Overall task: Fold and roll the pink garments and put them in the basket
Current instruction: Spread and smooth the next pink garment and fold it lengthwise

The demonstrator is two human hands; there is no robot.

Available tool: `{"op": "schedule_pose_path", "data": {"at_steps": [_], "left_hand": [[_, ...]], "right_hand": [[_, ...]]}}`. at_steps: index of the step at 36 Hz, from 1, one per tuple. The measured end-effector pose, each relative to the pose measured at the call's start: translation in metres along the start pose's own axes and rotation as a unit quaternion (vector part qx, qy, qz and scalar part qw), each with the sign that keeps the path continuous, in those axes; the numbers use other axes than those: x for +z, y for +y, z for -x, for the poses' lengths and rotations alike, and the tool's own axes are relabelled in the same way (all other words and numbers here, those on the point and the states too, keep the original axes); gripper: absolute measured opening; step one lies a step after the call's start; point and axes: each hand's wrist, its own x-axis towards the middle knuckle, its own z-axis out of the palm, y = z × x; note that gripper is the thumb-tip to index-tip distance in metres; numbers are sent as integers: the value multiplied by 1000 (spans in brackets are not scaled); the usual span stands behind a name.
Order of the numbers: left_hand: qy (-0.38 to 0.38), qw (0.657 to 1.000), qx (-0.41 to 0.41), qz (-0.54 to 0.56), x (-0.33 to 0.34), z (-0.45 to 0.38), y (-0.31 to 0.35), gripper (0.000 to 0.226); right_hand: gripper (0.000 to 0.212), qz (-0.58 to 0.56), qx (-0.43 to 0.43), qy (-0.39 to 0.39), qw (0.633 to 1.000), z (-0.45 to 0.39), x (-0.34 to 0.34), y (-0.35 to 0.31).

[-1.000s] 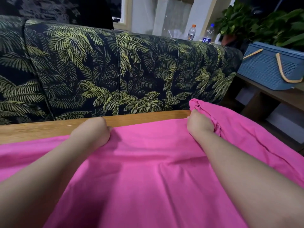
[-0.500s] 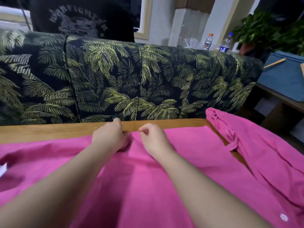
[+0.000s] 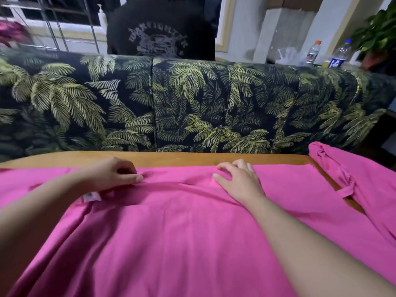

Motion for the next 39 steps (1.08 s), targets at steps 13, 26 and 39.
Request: {"op": "schedule_pose_path", "data": {"at_steps": [13, 26, 39], "left_hand": [[23, 991, -91, -93, -8, 6, -7, 32], [92, 984, -135, -75, 4, -11, -27, 8], [85, 965, -232, -90, -3, -10, -39, 43]], "right_hand": [[35, 25, 11, -8, 1000, 0, 0, -3], [36, 23, 1, 3, 1000, -2, 2, -1], [38, 27, 26, -7, 999, -1, 1, -6]]}}
